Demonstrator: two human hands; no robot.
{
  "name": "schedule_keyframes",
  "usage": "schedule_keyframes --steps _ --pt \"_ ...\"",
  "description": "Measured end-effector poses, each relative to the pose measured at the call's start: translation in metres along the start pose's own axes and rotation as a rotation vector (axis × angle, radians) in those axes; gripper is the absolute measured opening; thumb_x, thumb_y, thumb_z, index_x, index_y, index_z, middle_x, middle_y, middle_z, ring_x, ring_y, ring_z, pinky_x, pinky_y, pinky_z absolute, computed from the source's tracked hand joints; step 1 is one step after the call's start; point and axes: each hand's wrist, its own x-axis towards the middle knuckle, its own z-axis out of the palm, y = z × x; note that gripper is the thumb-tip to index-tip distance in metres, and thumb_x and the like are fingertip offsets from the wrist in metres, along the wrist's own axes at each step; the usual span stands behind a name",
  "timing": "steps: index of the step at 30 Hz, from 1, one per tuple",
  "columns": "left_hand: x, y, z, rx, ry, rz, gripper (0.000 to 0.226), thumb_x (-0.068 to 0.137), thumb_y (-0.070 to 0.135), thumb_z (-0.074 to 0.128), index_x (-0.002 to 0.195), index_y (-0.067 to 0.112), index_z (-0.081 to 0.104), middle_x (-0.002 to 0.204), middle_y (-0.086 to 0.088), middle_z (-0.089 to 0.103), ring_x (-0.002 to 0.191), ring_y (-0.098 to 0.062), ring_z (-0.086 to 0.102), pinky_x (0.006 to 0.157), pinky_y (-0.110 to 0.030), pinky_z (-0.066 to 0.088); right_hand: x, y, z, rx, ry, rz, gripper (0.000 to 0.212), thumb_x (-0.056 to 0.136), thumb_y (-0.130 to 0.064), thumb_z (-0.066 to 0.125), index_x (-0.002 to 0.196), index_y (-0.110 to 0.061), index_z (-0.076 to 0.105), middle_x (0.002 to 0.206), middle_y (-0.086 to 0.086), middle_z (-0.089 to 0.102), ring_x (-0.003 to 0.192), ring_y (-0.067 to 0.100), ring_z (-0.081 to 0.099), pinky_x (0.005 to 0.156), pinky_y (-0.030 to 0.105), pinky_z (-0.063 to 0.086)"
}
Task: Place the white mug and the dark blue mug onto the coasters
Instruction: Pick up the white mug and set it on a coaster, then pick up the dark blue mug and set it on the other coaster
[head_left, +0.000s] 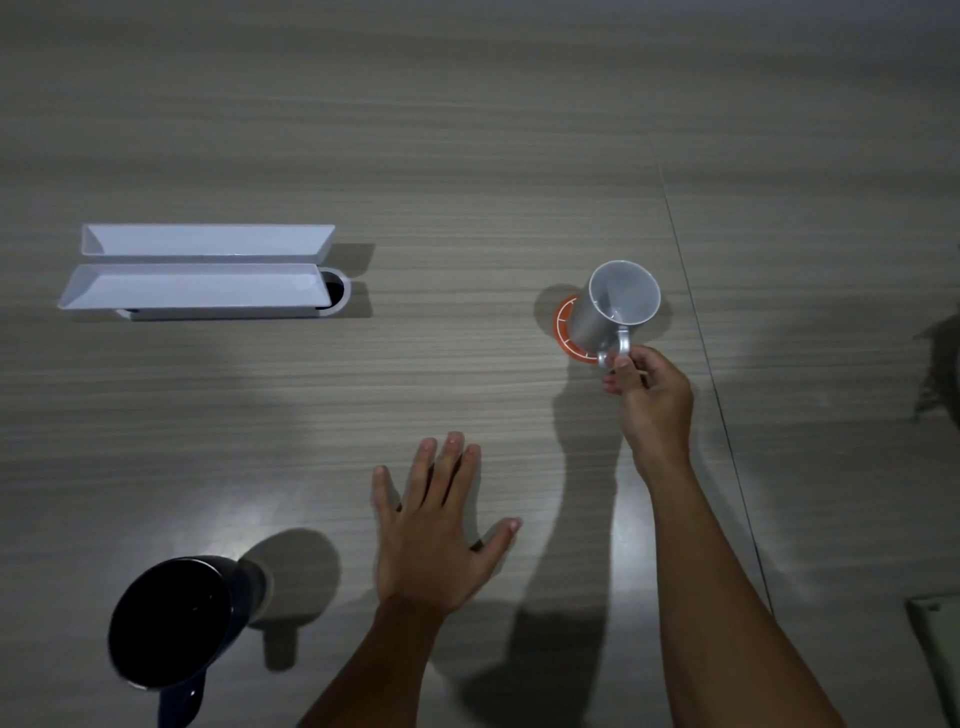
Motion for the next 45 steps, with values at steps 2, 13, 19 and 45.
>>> schedule_keyframes --steps 2,13,19,45 --pt "0.000 0.000 0.000 -0.002 -0.003 0.002 0.088 0.088 0.081 0.030 0.157 0.030 0.014 0.168 0.007 0.010 0.155 -0.020 0.003 0.119 -0.068 0.005 0.001 -0.002 0.000 -0.002 0.004 -0.003 0.012 0.097 -0.012 0.061 0.095 -0.016 0.072 0.076 -0.006 0.071 0.060 -0.002 0.065 0.078 0.045 0.057" --pt "-0.001 -0.001 0.002 0.016 -0.006 0.004 0.088 0.088 0.082 0.029 0.158 0.031 0.008 0.169 0.009 0.006 0.155 -0.018 -0.002 0.120 -0.065 -0.001 0.001 -0.002 0.001 -0.005 0.007 0.006 0.011 0.097 -0.011 0.061 0.096 -0.015 0.072 0.078 -0.007 0.071 0.061 -0.003 0.067 0.081 0.049 0.059" --pt "-0.001 -0.001 0.002 0.000 0.013 0.004 0.088 0.088 0.080 0.033 0.157 0.030 0.013 0.168 0.008 0.011 0.155 -0.019 0.003 0.119 -0.066 0.002 0.000 -0.003 0.002 0.009 0.026 0.008 0.013 0.097 -0.010 0.062 0.097 -0.017 0.072 0.077 -0.006 0.071 0.060 -0.003 0.066 0.079 0.042 0.056" --pt "-0.140 -0.082 0.006 -0.068 0.024 0.167 0.064 0.101 0.054 0.032 0.156 0.022 0.024 0.165 0.003 0.020 0.153 -0.017 0.015 0.121 -0.043 0.010 -0.272 0.060 0.023 -0.715 -0.486 -0.283 0.060 0.100 -0.029 0.052 0.154 -0.007 0.036 0.168 0.011 0.024 0.157 0.027 0.012 0.127 0.051 0.015"
